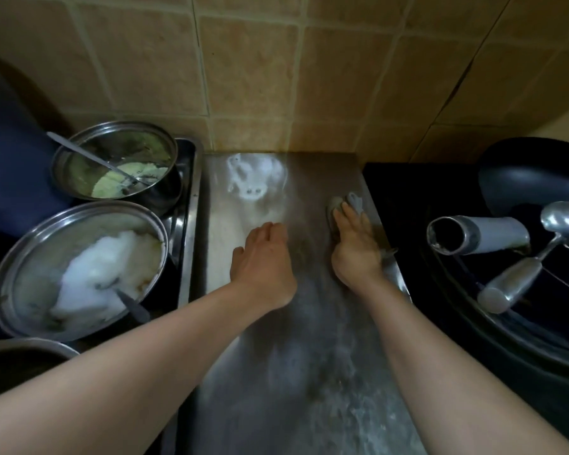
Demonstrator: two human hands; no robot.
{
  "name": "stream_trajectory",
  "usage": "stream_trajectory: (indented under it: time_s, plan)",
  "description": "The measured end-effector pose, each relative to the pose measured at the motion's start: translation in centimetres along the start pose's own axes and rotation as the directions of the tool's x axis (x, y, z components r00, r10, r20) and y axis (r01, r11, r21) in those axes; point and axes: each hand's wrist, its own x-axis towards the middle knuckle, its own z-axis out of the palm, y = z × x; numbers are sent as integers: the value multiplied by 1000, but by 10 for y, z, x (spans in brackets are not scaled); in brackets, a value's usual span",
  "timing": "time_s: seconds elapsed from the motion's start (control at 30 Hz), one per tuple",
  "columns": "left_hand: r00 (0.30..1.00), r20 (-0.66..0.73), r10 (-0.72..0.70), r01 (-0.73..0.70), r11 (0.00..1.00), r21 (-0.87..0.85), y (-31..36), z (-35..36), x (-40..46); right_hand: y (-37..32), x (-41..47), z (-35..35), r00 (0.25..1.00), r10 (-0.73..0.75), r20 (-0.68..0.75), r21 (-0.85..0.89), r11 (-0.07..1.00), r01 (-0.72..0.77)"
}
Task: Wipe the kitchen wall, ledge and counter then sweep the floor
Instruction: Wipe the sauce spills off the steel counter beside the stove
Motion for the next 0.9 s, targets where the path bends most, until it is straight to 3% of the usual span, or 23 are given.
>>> stream_trajectory:
  time_s: [0.1,0.23,0.37,0.47,0.6,0.67,0.83,0.9]
  plan:
    - [997,-25,-66,66,998,-16,3,6,-3,-2,-29,10,965,-245,-87,56,966,251]
    - [988,-42,-147,145,989,-41,8,14,-11,2,-40,15,903,-429,-6,121,896,426]
    - [972,-108,-209,204,977,-56,6,14,-20,-1,0,15,933,-354,63,107,932,347]
    - [963,-135,-233,227,972,-62,3,13,-34,-18,0,19,946,-323,36,144,938,315]
    - [949,-151,-276,271,961,-54,2,11,-52,-34,-52,22,793,-599,110,279,784,554]
    - [937,-176,-301,295,954,-59,-1,11,-59,-38,-53,18,759,-630,163,317,763,564]
    - [921,-206,-331,329,943,-44,-10,8,-74,-51,-7,21,859,-474,194,243,871,427]
    - [919,-224,-323,321,946,-49,-14,6,-79,-58,-22,21,859,-487,161,248,862,442]
